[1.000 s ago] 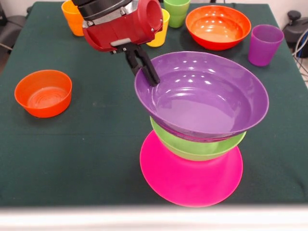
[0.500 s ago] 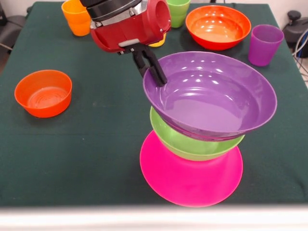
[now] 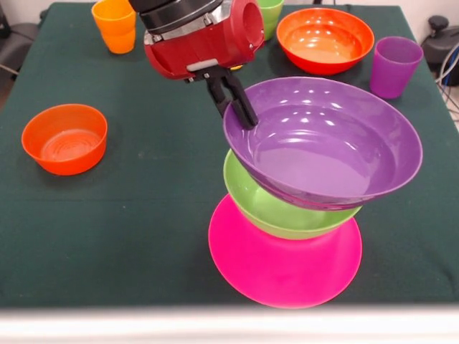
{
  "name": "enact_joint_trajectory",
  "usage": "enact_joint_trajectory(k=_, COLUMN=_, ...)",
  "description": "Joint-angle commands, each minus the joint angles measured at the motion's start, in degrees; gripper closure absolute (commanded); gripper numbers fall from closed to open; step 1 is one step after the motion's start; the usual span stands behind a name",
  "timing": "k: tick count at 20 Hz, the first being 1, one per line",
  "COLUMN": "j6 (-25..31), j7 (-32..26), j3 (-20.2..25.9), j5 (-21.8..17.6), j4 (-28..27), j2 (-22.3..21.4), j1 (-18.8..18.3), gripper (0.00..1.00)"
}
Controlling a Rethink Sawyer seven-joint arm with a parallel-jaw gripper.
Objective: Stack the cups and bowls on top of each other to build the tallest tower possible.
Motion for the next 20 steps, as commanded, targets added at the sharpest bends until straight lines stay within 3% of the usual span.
enact_joint_trajectory(k=1, j6=2.21, j7=-8.42, j3=-2.06, j5=-2.86, j4=-1.55, j2=1.70, j1=2.79, gripper=1.00)
enact_joint_trajectory(k=6, j6=4.79, j7=-9.55, j3=-2.62, j5=-2.66, j4=-3.80, j2=2.64, j1=3.16, gripper=1.00)
enact_joint_trajectory(k=20, j6=4.44, j7=-10.94, j3=-2.81, j5=-2.81, j4=-4.83, j2=3.80, j1=2.53, gripper=1.00)
